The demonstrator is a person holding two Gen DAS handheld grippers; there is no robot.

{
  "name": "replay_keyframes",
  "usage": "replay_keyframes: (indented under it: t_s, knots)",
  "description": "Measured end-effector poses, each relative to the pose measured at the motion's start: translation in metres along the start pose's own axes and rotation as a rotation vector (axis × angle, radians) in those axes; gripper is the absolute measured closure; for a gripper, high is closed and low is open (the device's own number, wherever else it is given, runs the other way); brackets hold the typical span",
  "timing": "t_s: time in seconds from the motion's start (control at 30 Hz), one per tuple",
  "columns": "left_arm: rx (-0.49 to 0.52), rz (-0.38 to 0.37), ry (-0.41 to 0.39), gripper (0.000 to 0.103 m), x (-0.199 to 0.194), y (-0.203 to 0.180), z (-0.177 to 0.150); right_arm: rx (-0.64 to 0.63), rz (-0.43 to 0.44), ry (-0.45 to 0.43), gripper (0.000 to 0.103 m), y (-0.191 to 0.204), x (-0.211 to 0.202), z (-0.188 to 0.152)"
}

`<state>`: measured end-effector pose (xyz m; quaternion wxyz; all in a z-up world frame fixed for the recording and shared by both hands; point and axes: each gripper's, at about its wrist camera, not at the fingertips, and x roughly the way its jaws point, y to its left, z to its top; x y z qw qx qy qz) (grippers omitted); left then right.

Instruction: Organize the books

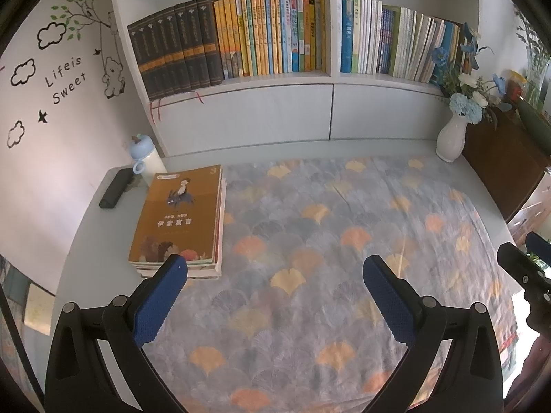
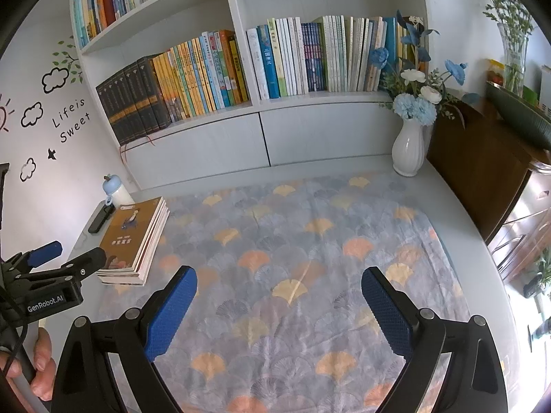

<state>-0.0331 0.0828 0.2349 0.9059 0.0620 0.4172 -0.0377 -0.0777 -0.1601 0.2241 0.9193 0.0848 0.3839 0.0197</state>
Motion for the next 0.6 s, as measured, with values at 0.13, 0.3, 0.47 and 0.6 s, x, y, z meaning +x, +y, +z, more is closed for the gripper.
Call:
replay_keyframes:
  t_s: [0.13,0.3,0.47,0.6]
  knots:
    - [0.0,-0.003,0.003,0.001,0.0002,-0.0003,-0.0008,0.0,-0.001,0.001,0.008,-0.0001,-0.0001,-0.0002]
    - [0.005,0.003,-0.002,0.001,0.0003,-0.0004,-0.0014,-0.001,-0.001,0.0,0.008,-0.0002,-0.0008,-0.0016]
    - [0.002,-0.002,-0.016,0.001,-0.003,-0.002,-0.004,-0.002,-0.002,-0.001,0.008,-0.0017,-0.0023,-0.0033]
    - [-0.004,0.001,-0.029,0.001,-0.0086,-0.0046,-0.0088,-0.007,-0.001,0.003,0.008,-0.0032,-0.0048,-0.0056]
